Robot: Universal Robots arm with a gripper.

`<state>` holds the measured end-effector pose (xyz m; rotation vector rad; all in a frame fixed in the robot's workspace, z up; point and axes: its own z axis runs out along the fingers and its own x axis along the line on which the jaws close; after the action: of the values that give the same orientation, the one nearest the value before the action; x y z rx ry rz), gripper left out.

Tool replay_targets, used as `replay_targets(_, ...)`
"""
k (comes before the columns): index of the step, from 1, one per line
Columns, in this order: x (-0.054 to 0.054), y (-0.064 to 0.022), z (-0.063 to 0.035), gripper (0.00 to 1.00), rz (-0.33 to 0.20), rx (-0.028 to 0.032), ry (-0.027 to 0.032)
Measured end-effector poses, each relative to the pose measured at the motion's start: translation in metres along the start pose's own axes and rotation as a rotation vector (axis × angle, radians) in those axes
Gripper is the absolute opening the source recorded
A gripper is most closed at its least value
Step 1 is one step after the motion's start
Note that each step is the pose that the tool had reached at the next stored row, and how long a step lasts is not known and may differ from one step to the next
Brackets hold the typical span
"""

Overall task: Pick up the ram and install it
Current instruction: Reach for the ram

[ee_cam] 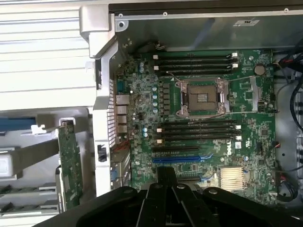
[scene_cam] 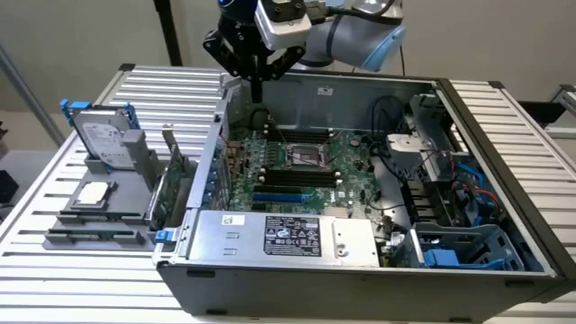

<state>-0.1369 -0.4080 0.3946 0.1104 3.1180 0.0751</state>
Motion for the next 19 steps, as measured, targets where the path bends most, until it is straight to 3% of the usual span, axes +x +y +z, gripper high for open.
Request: replay_targets(19, 0.081, -0.0438, -0.0019, 0.00, 0.000, 0.0000, -0.0001)
